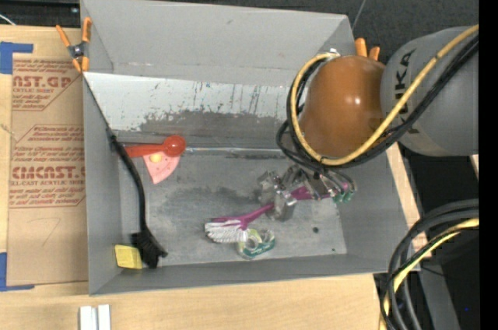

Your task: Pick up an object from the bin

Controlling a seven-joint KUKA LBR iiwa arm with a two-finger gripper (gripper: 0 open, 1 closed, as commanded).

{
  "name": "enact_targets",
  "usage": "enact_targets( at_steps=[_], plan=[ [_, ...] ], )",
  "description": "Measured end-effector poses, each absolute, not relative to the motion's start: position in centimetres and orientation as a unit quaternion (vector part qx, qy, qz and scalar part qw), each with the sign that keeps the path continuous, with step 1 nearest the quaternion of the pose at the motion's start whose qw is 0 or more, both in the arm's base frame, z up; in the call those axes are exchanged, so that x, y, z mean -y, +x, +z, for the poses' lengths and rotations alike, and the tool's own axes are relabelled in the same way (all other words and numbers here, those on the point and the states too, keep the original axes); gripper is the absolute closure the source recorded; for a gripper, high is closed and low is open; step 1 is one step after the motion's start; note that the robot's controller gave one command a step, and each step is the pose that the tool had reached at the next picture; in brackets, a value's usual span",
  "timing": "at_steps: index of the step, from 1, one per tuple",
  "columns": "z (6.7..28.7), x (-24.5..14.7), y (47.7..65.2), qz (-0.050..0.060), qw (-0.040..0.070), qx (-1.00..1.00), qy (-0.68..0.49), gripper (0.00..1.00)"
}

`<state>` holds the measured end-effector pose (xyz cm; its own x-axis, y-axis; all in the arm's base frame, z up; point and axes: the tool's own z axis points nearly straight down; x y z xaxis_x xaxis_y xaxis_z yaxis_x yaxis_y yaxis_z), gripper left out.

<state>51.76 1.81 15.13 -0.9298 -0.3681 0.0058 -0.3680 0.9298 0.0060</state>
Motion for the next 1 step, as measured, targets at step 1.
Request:
enact_targets(
  at_steps=[1],
  plan=[
    [18.08,-1.82,51.75,-0.002,0.004,0.982,0.187,1.00]
  ],
)
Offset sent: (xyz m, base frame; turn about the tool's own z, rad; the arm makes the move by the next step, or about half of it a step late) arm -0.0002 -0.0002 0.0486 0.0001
